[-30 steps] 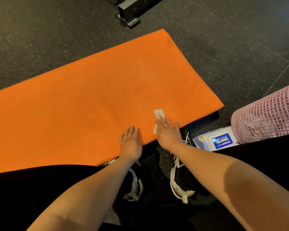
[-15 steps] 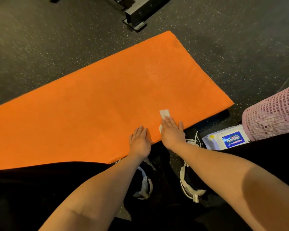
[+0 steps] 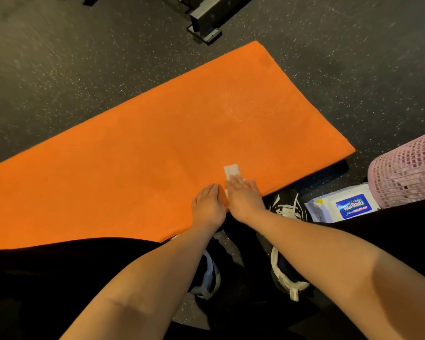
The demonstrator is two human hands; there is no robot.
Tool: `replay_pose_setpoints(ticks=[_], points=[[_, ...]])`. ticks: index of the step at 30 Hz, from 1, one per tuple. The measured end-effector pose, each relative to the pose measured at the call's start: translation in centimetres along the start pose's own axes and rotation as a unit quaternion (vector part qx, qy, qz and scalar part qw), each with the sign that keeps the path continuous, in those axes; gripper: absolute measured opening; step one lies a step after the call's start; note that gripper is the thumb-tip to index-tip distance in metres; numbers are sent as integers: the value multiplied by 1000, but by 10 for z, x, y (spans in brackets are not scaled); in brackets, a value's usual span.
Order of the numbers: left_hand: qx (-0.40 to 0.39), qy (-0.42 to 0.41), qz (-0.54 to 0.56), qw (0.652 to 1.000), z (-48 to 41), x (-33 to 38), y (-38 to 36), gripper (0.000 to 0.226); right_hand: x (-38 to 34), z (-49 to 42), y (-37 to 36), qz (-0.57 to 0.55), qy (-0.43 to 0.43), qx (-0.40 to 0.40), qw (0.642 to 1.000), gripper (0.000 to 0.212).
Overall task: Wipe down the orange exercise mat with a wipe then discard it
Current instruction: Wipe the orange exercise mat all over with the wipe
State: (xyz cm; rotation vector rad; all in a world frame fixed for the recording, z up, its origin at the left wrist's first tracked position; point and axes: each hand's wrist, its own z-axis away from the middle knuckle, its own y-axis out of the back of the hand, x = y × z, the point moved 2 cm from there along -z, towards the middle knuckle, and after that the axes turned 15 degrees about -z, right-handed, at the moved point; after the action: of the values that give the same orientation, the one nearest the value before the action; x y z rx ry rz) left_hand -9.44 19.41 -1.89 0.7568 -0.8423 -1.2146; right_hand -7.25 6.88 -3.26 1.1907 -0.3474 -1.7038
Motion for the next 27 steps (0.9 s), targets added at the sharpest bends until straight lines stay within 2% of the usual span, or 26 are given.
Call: replay_pose_setpoints(ticks=[2, 4, 5, 8, 10, 14, 16, 18, 20, 22, 24, 27], points=[[-2, 11, 3, 1000, -3, 2, 3, 51, -6, 0, -8, -9, 60, -34, 998, 59], [-25, 5, -9, 1000, -3, 5, 5, 53, 2, -8, -2, 14, 71, -43, 996, 56], [-38, -2, -21, 999, -3, 5, 7, 55, 7, -15, 4, 24, 56, -38, 997, 54], [-70, -5, -43, 997, -9, 5, 12, 62, 24, -27, 20, 18, -64, 4, 998, 61], [-77, 3, -42, 996, -13, 6, 13, 63, 21, -28, 20, 3, -84, 22, 996, 63], [-71, 23, -11, 997, -14, 5, 11, 56, -1, -12, -4, -7, 54, -21, 998, 61], [-71, 20, -4, 997, -14, 4, 10, 54, 4, -14, -3, 6, 79, -32, 996, 57], [-73, 12, -15, 997, -12, 4, 9, 59, 17, -23, 10, 28, 29, -17, 999, 58], [-71, 10, -25, 997, -10, 4, 10, 62, 27, -26, 26, 26, -63, 14, 998, 66], [-70, 11, -25, 997, -11, 4, 10, 62, 27, -25, 29, 20, -83, 38, 996, 67], [-68, 17, -18, 997, -12, 4, 10, 59, 13, -20, 17, 19, -17, 21, 999, 65], [-57, 22, 0, 998, -12, 4, 11, 53, 0, -15, -2, 6, 77, -46, 996, 59]])
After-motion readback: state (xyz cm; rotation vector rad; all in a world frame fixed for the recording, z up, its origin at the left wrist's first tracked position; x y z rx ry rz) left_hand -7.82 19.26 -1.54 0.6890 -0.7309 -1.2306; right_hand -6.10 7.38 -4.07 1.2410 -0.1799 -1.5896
